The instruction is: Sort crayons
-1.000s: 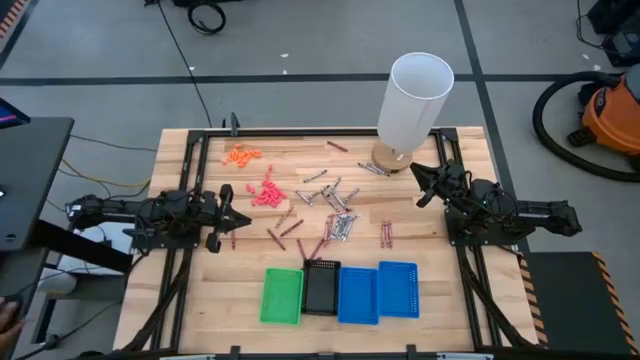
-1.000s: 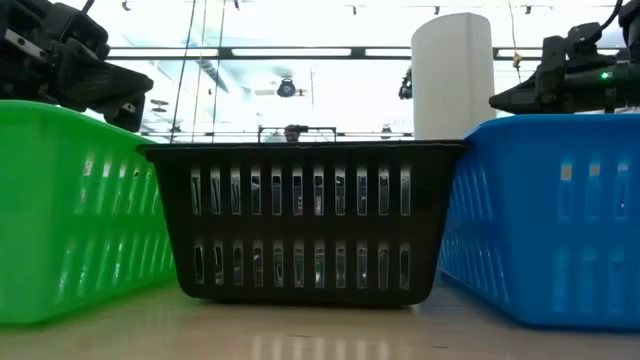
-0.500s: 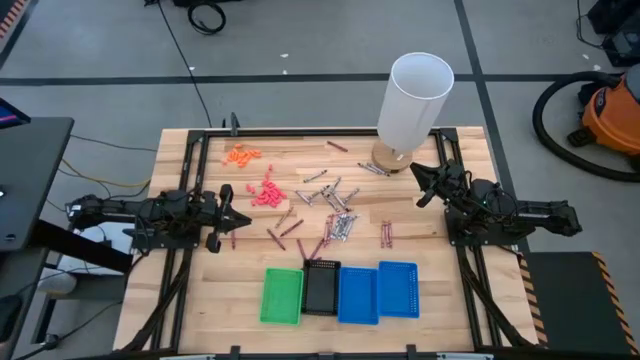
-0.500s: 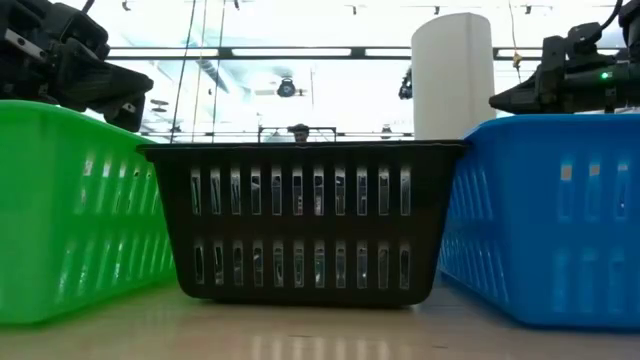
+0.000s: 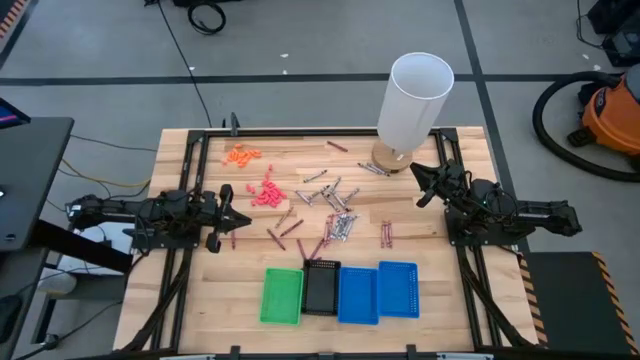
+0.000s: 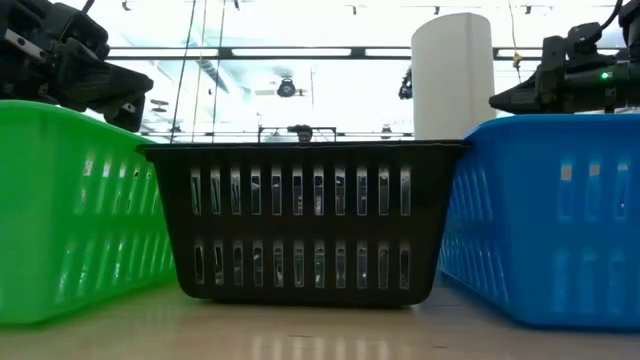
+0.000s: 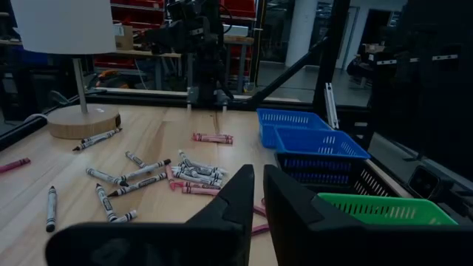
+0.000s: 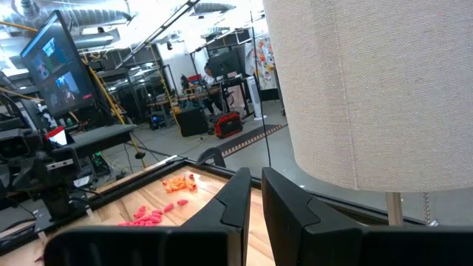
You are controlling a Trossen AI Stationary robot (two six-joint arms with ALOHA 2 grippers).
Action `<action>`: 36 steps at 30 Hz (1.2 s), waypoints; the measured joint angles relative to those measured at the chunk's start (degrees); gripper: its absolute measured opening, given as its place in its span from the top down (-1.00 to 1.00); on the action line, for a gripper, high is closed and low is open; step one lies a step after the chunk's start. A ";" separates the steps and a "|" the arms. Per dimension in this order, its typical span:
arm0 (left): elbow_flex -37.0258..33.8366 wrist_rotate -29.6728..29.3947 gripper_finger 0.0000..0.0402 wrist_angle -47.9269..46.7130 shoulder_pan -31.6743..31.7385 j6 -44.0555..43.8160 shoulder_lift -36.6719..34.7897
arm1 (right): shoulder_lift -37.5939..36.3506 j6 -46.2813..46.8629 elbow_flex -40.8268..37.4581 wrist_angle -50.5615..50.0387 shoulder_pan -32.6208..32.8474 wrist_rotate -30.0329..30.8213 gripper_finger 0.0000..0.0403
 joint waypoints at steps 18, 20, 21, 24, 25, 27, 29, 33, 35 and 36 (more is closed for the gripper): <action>0.00 0.00 0.78 0.03 0.00 -1.88 -0.02 | 0.01 0.00 0.00 0.01 0.02 0.00 0.78; -0.01 0.00 0.78 0.14 -0.02 -1.87 0.00 | 0.01 0.00 0.00 0.00 0.01 0.00 0.78; -0.01 -0.01 0.78 0.29 0.00 -1.73 0.00 | 0.01 0.00 0.00 0.00 0.02 0.00 0.78; 0.00 -0.82 0.78 2.06 0.39 1.17 -0.02 | 0.01 0.00 0.00 0.00 0.02 0.01 0.78; -0.01 -1.24 0.78 2.90 0.60 1.38 -0.02 | 0.00 0.00 0.00 0.00 0.00 0.00 0.78; -0.02 -1.64 0.78 4.85 1.12 1.45 -0.02 | 0.00 0.00 0.00 0.00 -0.01 0.01 0.78; 0.00 -1.74 0.78 6.59 1.60 1.46 -0.02 | 0.00 0.00 0.00 0.05 0.02 -0.01 0.78; 0.00 -1.73 0.78 9.50 2.01 1.37 -0.04 | 0.01 0.00 0.00 0.13 0.02 0.00 0.78; -0.01 -1.73 0.78 10.55 1.99 0.44 -0.02 | 0.02 -0.01 0.00 0.12 0.02 0.00 0.78; -0.01 -1.73 0.78 10.62 1.99 -0.31 -0.02 | 0.01 0.00 0.00 0.13 0.02 -0.01 0.78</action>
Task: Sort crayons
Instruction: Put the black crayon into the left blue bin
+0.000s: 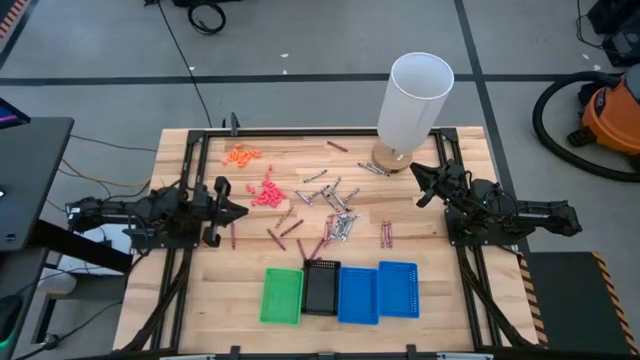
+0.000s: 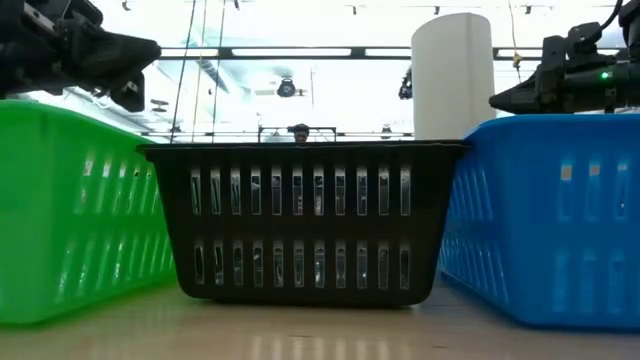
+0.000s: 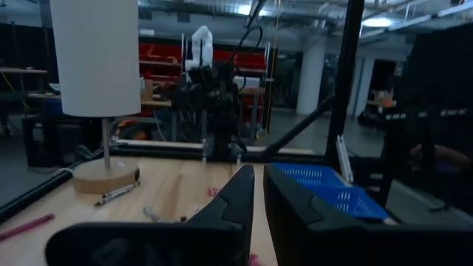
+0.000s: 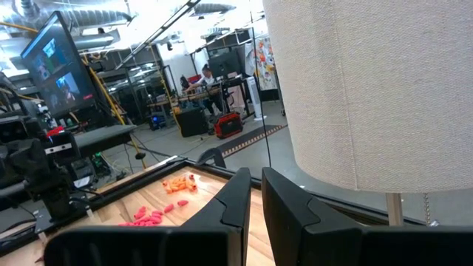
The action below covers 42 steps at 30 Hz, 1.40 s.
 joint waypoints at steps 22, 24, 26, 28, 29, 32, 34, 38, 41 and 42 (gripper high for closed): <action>0.00 -5.91 0.78 -1.11 0.11 -2.66 0.02 | 0.01 1.20 0.00 6.99 0.00 0.04 0.78; -0.01 -9.22 0.78 -0.99 0.11 -2.89 0.02 | 0.01 1.47 0.00 9.30 -0.02 -0.68 0.78; 0.01 -13.73 0.78 -0.64 0.11 -3.07 0.02 | 0.01 0.17 0.00 11.10 -0.02 -3.04 0.78; 0.01 -19.57 0.78 -0.50 0.11 -2.78 0.00 | 0.02 -3.78 0.00 12.45 -0.02 -6.84 0.78; 0.01 -22.11 0.78 -0.54 0.11 -2.05 0.01 | 0.17 -5.16 0.00 12.71 -0.02 -8.49 0.78; 0.00 -24.30 0.78 -0.65 0.13 0.92 0.24 | 2.46 -5.66 0.31 11.63 -0.02 -7.06 0.78; 0.01 -24.29 0.78 -0.45 0.13 2.23 0.94 | 5.08 -5.72 0.45 10.98 -0.02 -5.33 0.78; 0.01 -24.30 0.78 3.35 0.11 2.56 2.55 | 11.62 -4.33 0.52 14.63 -0.02 -4.56 0.78; 0.27 -24.30 0.78 5.09 0.11 1.95 4.02 | 16.04 -3.75 0.62 18.94 -0.02 -4.80 0.79; 0.70 -24.30 0.78 4.62 0.11 1.73 4.82 | 17.43 -3.54 0.63 19.76 -0.02 -5.39 0.81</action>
